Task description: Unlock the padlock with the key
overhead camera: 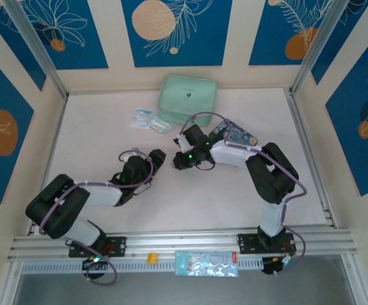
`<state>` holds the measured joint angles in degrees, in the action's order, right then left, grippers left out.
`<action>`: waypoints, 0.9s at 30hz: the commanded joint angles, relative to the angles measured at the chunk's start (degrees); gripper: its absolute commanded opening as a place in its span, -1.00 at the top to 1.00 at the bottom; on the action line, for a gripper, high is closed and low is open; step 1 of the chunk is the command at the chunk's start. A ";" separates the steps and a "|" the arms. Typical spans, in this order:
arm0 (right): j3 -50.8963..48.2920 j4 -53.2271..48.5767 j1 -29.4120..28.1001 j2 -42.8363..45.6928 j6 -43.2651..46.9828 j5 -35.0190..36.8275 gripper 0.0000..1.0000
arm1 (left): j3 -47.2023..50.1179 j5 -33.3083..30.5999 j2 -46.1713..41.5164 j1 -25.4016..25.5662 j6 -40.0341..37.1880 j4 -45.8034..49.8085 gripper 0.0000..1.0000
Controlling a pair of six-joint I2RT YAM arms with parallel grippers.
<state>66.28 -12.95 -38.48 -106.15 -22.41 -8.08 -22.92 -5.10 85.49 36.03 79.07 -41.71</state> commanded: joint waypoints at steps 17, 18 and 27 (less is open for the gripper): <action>-5.66 -12.49 -3.35 7.14 -6.61 10.00 0.03 | 0.42 -4.65 -11.87 0.44 -6.97 9.73 -0.78; -5.11 -13.16 -3.53 7.78 -5.30 11.76 -0.02 | 0.42 -5.38 -13.63 0.44 -7.87 11.17 -0.79; 3.22 -17.22 -5.37 2.42 -0.21 18.45 0.00 | 1.94 -11.21 -24.12 -0.03 -11.47 20.33 -0.82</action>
<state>67.29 -27.09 -42.57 -100.92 -24.40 7.03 -22.26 -13.04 63.72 36.07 69.97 -26.33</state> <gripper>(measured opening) 0.508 0.911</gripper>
